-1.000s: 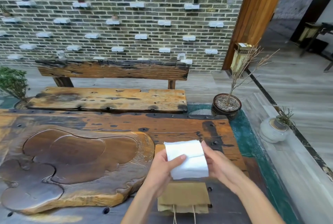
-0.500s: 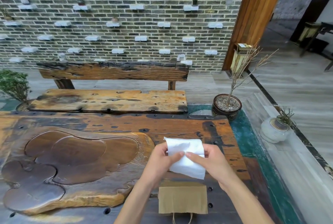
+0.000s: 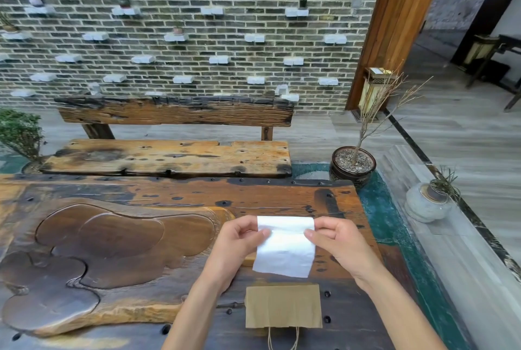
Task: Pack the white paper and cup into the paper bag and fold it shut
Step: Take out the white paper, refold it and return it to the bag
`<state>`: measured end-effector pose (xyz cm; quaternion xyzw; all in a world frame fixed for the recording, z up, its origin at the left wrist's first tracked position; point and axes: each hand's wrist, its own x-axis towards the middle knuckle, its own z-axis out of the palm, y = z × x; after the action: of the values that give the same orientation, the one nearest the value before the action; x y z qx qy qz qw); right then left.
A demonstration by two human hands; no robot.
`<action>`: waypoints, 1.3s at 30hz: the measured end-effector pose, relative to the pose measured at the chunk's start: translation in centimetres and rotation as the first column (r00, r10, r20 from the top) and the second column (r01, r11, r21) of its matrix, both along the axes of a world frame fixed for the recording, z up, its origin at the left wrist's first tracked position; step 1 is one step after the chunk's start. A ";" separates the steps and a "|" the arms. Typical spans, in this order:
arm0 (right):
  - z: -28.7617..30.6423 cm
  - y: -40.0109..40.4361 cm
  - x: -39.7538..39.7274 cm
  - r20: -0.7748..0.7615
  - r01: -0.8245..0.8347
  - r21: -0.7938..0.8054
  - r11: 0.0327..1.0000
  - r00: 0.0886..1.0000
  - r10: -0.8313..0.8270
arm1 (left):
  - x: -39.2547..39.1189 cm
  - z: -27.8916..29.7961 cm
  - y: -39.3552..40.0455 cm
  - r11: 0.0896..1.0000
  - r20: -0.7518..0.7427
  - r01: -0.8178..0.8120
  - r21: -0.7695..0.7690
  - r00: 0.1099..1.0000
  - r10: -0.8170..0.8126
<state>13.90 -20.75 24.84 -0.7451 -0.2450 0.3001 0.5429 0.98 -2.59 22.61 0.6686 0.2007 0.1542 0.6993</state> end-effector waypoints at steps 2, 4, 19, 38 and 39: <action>0.2 -0.3 0.1 -0.001 -0.023 -0.002 1.000 1.000 0.023 | -0.3 0.2 0.2 1.000 0.011 0.016 0.016 1.000 -0.016; 0.4 -0.5 0.2 -0.011 -0.046 0.001 0.999 0.999 0.046 | -0.4 0.1 0.4 1.000 0.029 0.020 0.002 0.999 -0.020; 0.6 -0.3 -0.1 0.086 0.060 0.067 0.996 0.994 -0.066 | -0.2 0.6 0.1 0.999 0.078 -0.049 -0.008 0.996 0.049; -0.7 1.0 -0.7 -0.094 0.229 0.079 0.970 0.971 -0.221 | 0.8 0.4 -1.5 0.920 0.016 -0.150 -0.363 0.986 0.167; -0.6 1.1 -0.8 -0.091 0.235 0.095 0.967 0.970 -0.227 | 0.8 0.3 -1.7 0.943 -0.016 -0.138 -0.303 0.990 0.139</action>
<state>13.13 -19.69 24.21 -0.7264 -0.1501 0.2508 0.6220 1.74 -4.30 22.88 0.5373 0.2664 0.1723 0.7815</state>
